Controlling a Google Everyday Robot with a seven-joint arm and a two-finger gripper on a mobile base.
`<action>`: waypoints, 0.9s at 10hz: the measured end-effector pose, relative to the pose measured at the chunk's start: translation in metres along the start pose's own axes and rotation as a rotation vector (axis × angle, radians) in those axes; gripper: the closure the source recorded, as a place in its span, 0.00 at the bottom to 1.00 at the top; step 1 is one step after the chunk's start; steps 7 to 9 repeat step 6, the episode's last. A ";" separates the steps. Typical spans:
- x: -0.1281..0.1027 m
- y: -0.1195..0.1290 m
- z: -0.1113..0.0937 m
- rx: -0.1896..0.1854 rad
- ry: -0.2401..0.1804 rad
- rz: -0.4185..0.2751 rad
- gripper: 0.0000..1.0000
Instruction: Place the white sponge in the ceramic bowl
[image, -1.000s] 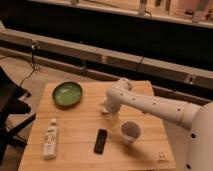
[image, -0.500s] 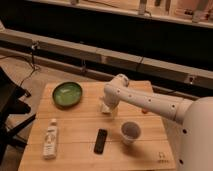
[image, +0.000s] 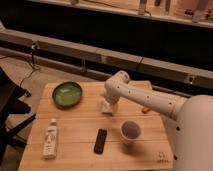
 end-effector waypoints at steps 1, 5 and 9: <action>0.005 -0.006 0.007 -0.021 -0.011 0.009 0.20; 0.012 0.005 0.039 -0.149 -0.062 0.026 0.20; 0.010 0.005 0.045 -0.191 -0.063 0.019 0.20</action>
